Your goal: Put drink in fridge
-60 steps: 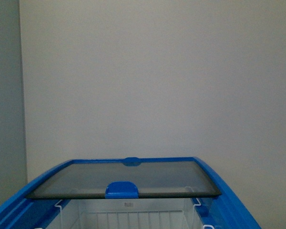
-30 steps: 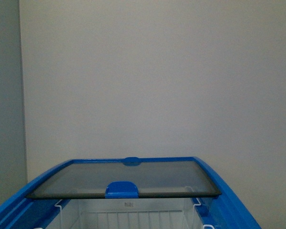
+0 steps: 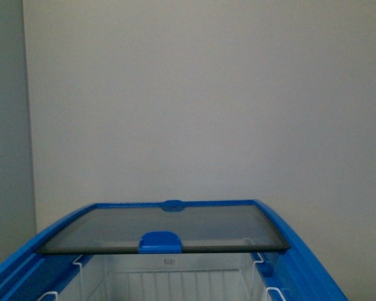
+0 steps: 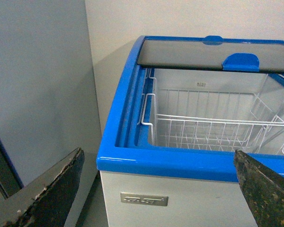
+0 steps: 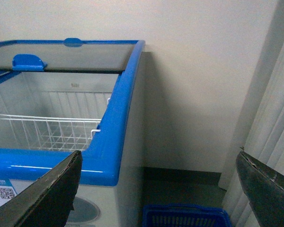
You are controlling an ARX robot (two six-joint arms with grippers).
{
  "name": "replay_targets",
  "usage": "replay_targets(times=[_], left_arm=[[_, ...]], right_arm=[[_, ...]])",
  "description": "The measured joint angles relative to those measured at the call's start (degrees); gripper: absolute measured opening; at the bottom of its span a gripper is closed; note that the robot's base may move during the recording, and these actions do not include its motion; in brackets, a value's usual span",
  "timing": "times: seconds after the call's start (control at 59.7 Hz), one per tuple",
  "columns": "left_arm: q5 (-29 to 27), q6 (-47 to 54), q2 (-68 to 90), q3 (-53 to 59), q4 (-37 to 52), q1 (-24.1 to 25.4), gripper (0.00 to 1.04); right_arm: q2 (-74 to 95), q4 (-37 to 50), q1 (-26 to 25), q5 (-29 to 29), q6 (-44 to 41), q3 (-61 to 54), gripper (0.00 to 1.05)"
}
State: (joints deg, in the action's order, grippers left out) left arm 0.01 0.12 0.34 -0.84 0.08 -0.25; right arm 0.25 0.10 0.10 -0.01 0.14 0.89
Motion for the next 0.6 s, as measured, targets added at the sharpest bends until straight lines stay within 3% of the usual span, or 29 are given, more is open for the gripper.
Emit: replay_targets(times=[0.603], left_arm=[[0.0,0.0,0.0,0.0,0.0,0.0,0.97]], right_arm=[[0.0,0.0,0.0,0.0,0.0,0.0,0.97]])
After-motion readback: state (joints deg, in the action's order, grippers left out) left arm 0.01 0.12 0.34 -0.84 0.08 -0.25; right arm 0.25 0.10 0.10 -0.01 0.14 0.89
